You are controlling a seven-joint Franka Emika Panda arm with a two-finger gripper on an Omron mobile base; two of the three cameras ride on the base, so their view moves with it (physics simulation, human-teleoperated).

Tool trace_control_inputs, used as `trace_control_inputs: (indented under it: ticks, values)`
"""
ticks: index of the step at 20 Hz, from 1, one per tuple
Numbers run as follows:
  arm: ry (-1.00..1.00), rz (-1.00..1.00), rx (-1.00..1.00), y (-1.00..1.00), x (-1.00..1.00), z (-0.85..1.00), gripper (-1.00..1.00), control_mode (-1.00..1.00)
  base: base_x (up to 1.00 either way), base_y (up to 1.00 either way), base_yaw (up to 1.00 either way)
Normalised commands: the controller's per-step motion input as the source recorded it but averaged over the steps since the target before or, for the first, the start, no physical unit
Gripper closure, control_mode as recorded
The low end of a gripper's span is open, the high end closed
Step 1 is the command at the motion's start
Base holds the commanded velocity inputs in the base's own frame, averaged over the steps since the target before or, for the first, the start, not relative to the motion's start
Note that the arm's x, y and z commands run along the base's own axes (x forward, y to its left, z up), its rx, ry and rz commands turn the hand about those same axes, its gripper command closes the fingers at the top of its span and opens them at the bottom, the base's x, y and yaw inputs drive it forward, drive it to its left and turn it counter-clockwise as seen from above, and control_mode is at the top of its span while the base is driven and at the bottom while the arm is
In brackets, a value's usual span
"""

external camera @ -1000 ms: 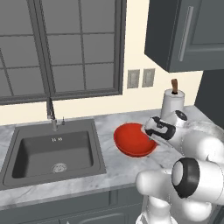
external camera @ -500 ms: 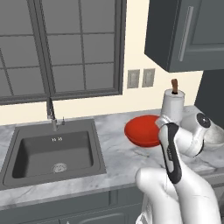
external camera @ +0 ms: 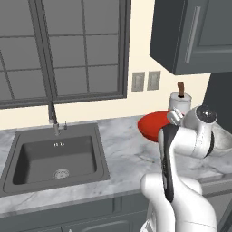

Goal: Open the cabinet. Pick the bowls from the counter and place them in the cabinet. Then close the cabinet.

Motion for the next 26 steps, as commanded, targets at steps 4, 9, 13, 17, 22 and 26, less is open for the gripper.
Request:
trace_control_inputs:
  ticks: [4,9,13,17,22,26]
  values:
    - [0.08,-0.23,0.00,0.04,-0.33,0.68,1.00,-1.00,0.00,0.00,0.00]
    - [0.02,-0.02,0.00,0.30,-0.50,0.28,1.00,-1.00,0.00,0.00,0.00]
    - [0.00,0.00,0.00,0.22,-0.44,0.39,1.00,-1.00,0.00,0.00,0.00]
    - [-0.06,0.00,0.00,0.07,-0.44,0.50,1.00,-1.00,0.00,0.00,0.00]
    - [-0.01,0.00,0.00,0.00,-0.44,0.58,1.00,-1.00,0.00,0.00,0.00]
    - [0.00,0.00,0.00,0.01,-0.39,0.49,1.00,-1.00,0.00,0.00,0.00]
